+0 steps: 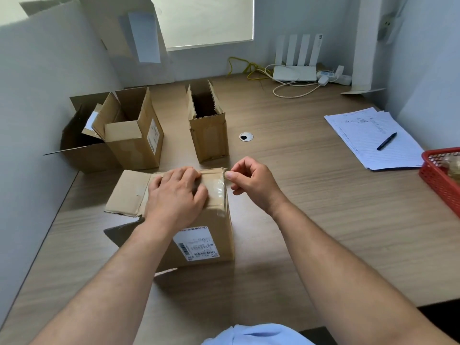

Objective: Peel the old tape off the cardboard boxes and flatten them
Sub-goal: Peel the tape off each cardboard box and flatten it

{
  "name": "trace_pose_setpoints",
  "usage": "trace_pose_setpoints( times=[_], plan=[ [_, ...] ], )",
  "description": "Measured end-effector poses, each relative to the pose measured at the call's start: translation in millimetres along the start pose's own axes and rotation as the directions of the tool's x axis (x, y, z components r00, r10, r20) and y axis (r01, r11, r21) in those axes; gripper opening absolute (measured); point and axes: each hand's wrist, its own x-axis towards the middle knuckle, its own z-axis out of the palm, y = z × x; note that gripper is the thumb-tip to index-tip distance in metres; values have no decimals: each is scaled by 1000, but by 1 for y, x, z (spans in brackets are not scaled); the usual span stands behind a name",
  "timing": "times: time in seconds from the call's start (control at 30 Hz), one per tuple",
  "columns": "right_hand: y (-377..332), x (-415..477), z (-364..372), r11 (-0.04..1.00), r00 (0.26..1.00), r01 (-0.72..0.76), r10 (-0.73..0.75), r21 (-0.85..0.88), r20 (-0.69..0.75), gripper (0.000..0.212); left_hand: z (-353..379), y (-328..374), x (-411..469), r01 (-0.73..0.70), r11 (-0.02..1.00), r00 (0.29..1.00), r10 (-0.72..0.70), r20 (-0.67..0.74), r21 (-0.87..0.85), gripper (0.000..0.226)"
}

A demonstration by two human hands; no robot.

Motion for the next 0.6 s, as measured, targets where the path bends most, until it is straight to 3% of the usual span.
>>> trace_pose_setpoints(
  times=[0.13, 0.27, 0.43, 0.6],
  plan=[
    [-1, -16, 10, 942, 964, 241, -261, -235, -58, 21, -6, 1, 34, 71, 997, 995, -69, 78, -19, 36],
    [0, -25, 15, 746, 884, 387, -468, -542, -14, 42, -7, 2, 55, 126, 992, 981, -123, 152, -13, 35],
    [0, -28, 18, 654, 808, 418, -585, -631, -71, 15, -2, 0, 56, 141, 990, 982, -138, 133, -13, 35],
    [3, -30, 20, 644, 822, 399, -567, -652, -57, 6, 0, 0, 53, 137, 991, 984, -135, 115, -13, 35]
  ],
)
